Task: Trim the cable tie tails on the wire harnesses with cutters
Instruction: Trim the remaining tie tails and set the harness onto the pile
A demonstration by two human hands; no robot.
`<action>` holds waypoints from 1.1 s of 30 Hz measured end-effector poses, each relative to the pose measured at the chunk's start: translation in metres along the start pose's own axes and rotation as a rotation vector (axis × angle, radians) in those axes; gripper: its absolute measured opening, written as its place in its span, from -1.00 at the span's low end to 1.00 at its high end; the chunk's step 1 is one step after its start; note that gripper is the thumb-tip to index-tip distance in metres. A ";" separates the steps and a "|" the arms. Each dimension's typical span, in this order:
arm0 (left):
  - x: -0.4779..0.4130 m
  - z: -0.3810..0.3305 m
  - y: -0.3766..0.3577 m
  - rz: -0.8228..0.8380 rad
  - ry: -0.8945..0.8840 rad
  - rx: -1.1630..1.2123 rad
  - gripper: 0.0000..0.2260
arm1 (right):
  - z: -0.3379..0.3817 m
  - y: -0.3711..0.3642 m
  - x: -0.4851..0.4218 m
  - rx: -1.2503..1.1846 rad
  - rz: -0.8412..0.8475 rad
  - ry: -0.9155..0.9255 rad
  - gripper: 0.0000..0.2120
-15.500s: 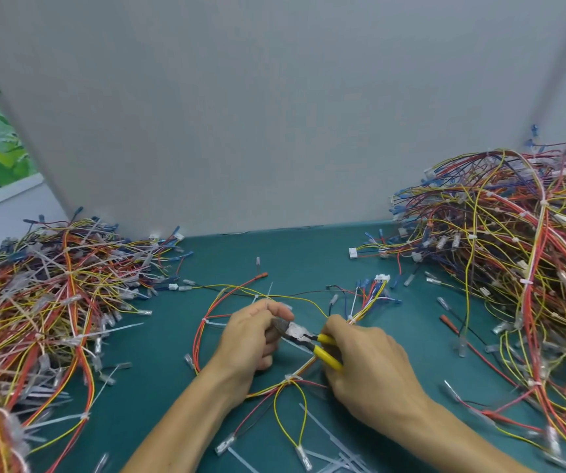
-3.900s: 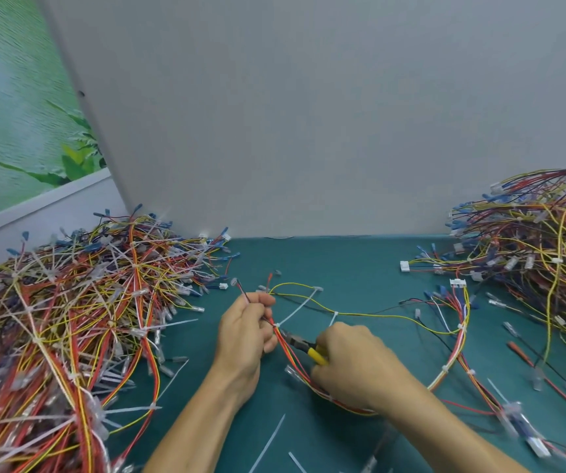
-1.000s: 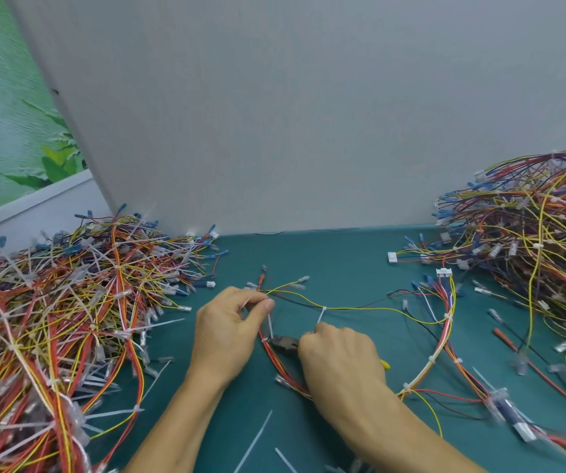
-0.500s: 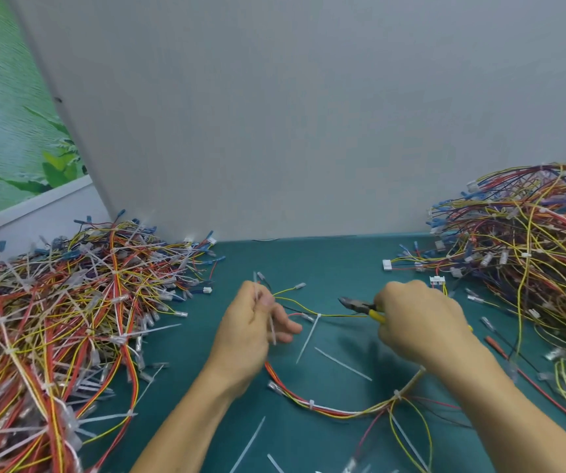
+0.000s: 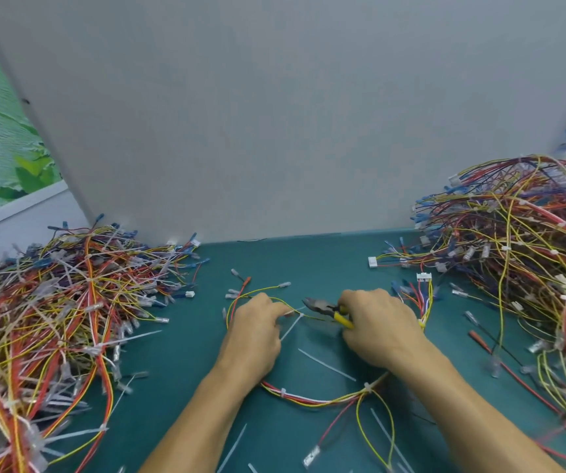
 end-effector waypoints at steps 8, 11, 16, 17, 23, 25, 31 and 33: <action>0.003 0.002 0.004 -0.125 -0.099 0.172 -0.66 | -0.001 0.023 0.000 -0.275 0.152 0.023 -0.92; 0.003 0.001 0.007 -0.203 -0.132 0.292 -0.77 | -0.002 0.025 0.002 -0.296 0.205 0.034 -0.94; 0.004 0.004 0.009 -0.166 -0.042 0.504 -0.89 | -0.004 0.021 0.003 -0.257 0.275 0.014 -0.93; 0.004 0.004 0.007 -0.102 -0.011 0.506 -0.87 | -0.004 0.021 0.003 -0.243 0.278 0.013 -0.95; 0.003 0.005 0.000 0.066 0.069 0.424 -0.82 | -0.002 0.018 0.004 -0.077 0.259 0.028 -0.80; 0.003 0.004 -0.001 0.073 0.103 0.470 -0.84 | -0.001 0.020 0.003 -0.020 0.200 0.047 -0.75; 0.002 0.004 -0.001 0.080 0.110 0.517 -0.87 | 0.005 0.028 0.006 0.103 0.056 0.064 -0.70; 0.002 0.004 -0.001 0.086 0.100 0.523 -0.87 | 0.009 0.029 0.008 0.116 0.047 0.067 -0.69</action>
Point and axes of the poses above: each hand's wrist, its own x-axis away from the middle knuckle, its own y-axis out of the back of the hand, z = x × y, the point moved 3 cm from there along -x, towards the middle knuckle, and after that the axes turned 4 degrees about -x, right-handed, at the moved point
